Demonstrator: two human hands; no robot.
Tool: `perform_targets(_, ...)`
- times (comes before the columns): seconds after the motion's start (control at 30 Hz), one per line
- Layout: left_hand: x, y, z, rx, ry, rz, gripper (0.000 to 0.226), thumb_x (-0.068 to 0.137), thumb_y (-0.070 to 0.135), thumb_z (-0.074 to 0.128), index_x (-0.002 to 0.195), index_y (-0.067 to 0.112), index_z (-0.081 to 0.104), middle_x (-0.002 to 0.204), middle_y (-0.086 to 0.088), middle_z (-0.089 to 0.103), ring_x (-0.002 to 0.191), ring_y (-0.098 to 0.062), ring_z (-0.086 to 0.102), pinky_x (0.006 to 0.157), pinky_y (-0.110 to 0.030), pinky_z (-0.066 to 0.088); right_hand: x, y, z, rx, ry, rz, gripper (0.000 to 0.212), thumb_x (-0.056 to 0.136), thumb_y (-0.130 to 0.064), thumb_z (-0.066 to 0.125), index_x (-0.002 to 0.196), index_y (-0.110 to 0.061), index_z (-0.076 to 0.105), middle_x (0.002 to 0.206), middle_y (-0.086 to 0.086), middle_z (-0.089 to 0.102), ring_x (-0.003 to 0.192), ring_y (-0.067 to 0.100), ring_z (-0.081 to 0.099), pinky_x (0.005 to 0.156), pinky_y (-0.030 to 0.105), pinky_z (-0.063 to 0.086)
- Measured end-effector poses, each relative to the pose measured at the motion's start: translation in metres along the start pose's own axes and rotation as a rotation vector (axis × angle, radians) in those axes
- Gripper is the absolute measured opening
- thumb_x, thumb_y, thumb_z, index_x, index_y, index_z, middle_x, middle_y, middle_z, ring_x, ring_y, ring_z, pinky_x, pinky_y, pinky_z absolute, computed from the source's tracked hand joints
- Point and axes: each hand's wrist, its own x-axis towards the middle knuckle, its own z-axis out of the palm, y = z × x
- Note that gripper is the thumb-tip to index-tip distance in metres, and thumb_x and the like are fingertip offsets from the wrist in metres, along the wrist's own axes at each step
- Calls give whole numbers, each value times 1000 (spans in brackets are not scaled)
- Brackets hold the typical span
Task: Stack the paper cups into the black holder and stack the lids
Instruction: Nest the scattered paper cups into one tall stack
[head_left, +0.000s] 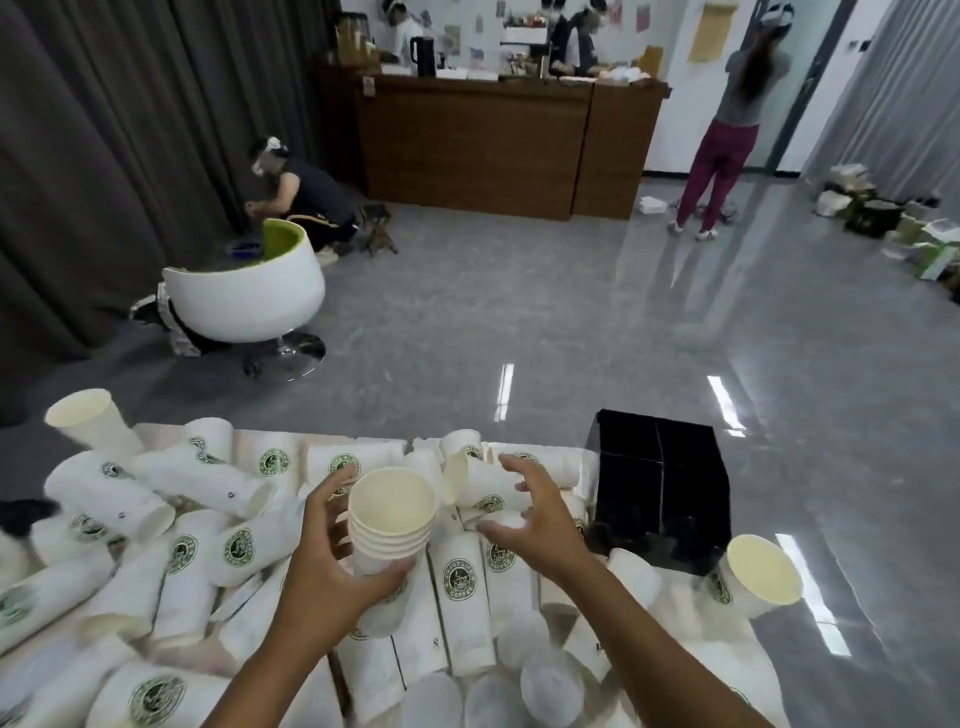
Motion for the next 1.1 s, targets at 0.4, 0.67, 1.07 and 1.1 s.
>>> perform_targets(0.4, 31, -36, 6, -8, 29, -103, 101, 60, 27, 94, 140, 56, 40, 136, 25, 57, 125, -5, 58, 97, -22, 51, 107, 48, 42, -547, -253, -171, 94, 67, -45, 84, 149, -35, 39, 148, -11, 43, 129, 22, 41, 105, 45, 38)
perform_targets(0.67, 30, -39, 4, -35, 53, -128, 95, 57, 34, 88, 140, 47, 43, 137, 23, 58, 126, -3, 58, 99, -30, 52, 119, 57, 54, -642, -308, -179, 94, 69, -46, 83, 151, -33, 37, 151, -12, 40, 134, 22, 41, 106, 47, 37)
perform_targets(1.07, 36, -53, -2, -86, 61, -85, 98, 53, 28, 92, 138, 48, 47, 134, 19, 63, 120, -9, 65, 96, -31, 57, 110, 52, 50, -568, -266, -196, 89, 68, -51, 77, 147, -39, 37, 143, -22, 40, 131, 5, 41, 107, 34, 35)
perform_targets(1.1, 38, -57, -2, -88, 51, -79, 99, 52, 30, 93, 138, 47, 48, 133, 20, 63, 120, -8, 66, 95, -30, 56, 109, 49, 49, -543, -245, -203, 87, 67, -51, 76, 145, -38, 40, 141, -23, 41, 129, 4, 43, 106, 33, 36)
